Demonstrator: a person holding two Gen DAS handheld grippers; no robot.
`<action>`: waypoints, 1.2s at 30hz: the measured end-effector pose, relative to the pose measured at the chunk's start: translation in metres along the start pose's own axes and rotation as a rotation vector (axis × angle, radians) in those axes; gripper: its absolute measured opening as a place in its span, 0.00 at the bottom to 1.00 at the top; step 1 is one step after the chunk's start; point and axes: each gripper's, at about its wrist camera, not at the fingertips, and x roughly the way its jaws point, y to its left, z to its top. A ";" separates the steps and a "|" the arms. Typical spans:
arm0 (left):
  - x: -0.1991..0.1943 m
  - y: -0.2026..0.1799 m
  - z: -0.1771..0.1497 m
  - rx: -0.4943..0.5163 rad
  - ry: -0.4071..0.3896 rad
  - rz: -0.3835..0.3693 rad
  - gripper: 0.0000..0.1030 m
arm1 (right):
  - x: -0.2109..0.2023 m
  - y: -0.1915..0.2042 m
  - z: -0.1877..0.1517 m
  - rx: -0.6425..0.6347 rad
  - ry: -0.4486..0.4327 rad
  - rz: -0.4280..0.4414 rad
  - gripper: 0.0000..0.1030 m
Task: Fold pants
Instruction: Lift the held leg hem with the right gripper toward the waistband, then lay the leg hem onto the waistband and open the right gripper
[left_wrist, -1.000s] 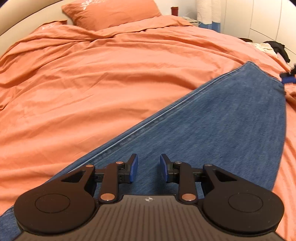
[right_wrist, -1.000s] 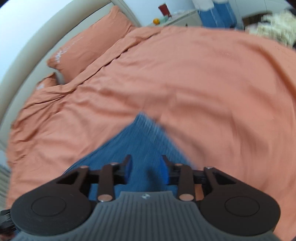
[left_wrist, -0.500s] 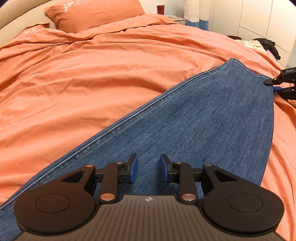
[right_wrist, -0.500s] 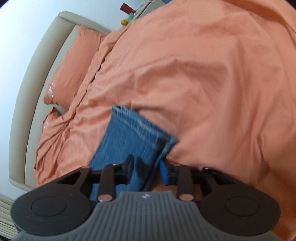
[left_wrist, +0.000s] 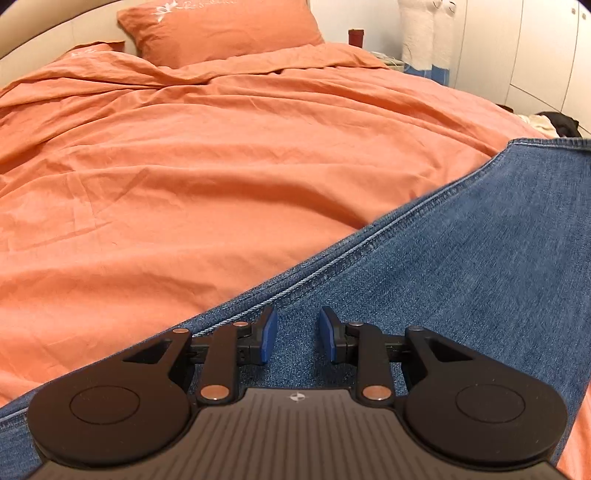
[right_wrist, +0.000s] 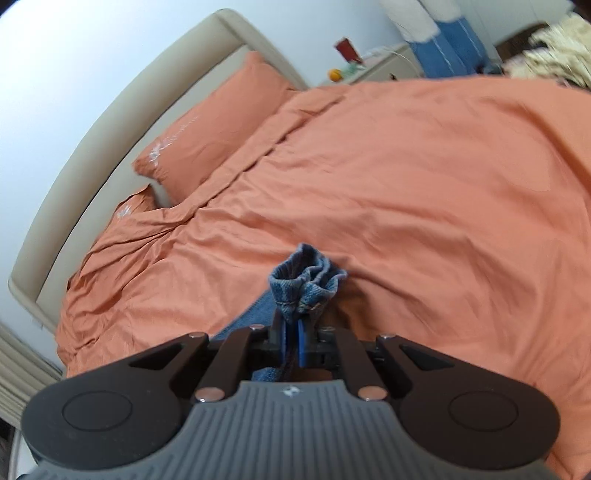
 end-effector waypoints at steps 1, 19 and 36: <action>-0.005 0.000 -0.001 0.003 -0.004 0.000 0.33 | -0.001 0.008 0.002 -0.020 -0.005 -0.002 0.01; -0.212 0.105 -0.057 -0.170 -0.132 0.097 0.33 | -0.039 0.264 -0.032 -0.444 -0.102 0.217 0.01; -0.246 0.181 -0.186 -0.660 -0.140 -0.050 0.36 | 0.082 0.330 -0.338 -0.637 0.336 0.182 0.07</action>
